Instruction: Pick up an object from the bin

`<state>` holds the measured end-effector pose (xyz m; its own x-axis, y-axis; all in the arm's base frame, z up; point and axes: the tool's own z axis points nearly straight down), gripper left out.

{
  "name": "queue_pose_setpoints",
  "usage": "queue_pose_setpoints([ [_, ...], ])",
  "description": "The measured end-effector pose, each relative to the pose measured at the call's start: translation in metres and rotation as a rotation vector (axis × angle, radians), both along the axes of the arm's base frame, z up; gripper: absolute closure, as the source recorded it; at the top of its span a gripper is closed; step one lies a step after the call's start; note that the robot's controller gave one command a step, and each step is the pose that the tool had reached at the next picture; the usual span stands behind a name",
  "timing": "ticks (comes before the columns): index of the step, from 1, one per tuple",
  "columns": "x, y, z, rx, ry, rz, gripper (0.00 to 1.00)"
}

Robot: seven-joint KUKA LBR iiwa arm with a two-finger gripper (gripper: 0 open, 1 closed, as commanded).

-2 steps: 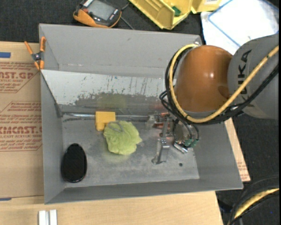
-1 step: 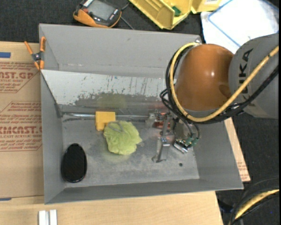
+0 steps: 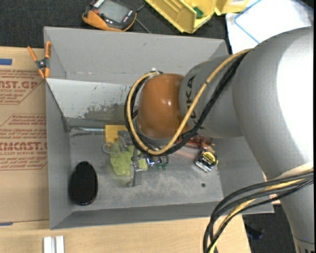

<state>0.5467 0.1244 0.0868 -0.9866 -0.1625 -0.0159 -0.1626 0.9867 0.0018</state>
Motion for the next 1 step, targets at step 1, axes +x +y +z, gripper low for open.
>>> queue_pose_setpoints([
  [1,-0.0123,0.0237,0.0765,-0.002,-0.005,0.034,0.0],
])
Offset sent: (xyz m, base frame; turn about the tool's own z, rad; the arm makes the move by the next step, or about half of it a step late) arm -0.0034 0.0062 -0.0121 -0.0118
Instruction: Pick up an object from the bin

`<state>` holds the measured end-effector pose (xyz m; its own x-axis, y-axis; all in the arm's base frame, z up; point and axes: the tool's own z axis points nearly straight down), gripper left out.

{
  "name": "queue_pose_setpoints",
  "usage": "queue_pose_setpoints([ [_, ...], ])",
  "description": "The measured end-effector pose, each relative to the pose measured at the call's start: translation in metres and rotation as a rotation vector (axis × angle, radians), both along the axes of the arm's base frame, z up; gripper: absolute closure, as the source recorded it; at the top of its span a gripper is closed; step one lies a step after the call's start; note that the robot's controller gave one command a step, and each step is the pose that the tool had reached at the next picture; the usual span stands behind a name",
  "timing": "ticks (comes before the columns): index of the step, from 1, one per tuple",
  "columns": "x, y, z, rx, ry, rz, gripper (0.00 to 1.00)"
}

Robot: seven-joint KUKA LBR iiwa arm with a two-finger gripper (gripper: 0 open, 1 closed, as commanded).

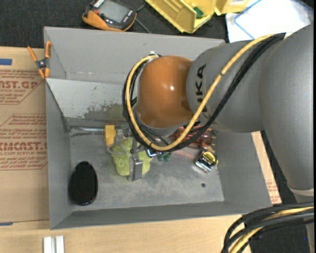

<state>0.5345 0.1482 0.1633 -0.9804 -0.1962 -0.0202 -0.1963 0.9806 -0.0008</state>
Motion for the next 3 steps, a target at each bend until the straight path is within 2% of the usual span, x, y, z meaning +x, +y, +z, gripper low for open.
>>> queue_pose_setpoints([
  [1,0.008,-0.017,-0.089,0.004,0.006,-0.022,0.0],
  [2,0.006,-0.039,-0.093,0.004,-0.01,0.022,0.0],
  [3,0.01,-0.041,-0.093,0.002,-0.004,0.225,1.0],
])
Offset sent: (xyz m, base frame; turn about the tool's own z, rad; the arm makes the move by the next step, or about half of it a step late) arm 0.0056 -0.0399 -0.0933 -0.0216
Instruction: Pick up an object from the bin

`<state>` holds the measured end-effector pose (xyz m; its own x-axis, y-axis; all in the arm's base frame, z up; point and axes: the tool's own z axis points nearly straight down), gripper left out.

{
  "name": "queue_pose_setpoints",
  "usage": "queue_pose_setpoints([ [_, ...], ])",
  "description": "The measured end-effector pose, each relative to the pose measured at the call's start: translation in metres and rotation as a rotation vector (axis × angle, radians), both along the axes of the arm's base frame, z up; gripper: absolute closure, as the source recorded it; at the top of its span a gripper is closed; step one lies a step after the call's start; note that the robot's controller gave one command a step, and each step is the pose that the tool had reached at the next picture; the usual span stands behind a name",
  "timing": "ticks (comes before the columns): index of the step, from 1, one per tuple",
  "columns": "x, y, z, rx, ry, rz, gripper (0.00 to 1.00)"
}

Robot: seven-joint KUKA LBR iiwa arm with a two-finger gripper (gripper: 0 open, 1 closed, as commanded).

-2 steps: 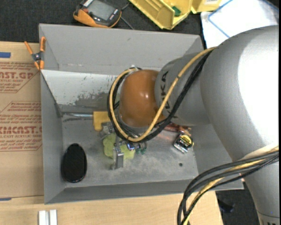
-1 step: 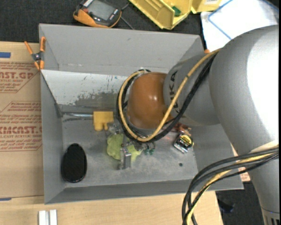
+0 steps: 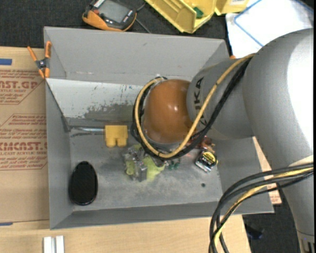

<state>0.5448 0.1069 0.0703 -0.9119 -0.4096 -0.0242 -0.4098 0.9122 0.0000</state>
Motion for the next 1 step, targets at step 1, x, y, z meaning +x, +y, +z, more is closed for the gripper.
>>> queue_pose_setpoints([
  [1,0.0,0.0,0.0,0.0,0.0,0.0,1.0],
])
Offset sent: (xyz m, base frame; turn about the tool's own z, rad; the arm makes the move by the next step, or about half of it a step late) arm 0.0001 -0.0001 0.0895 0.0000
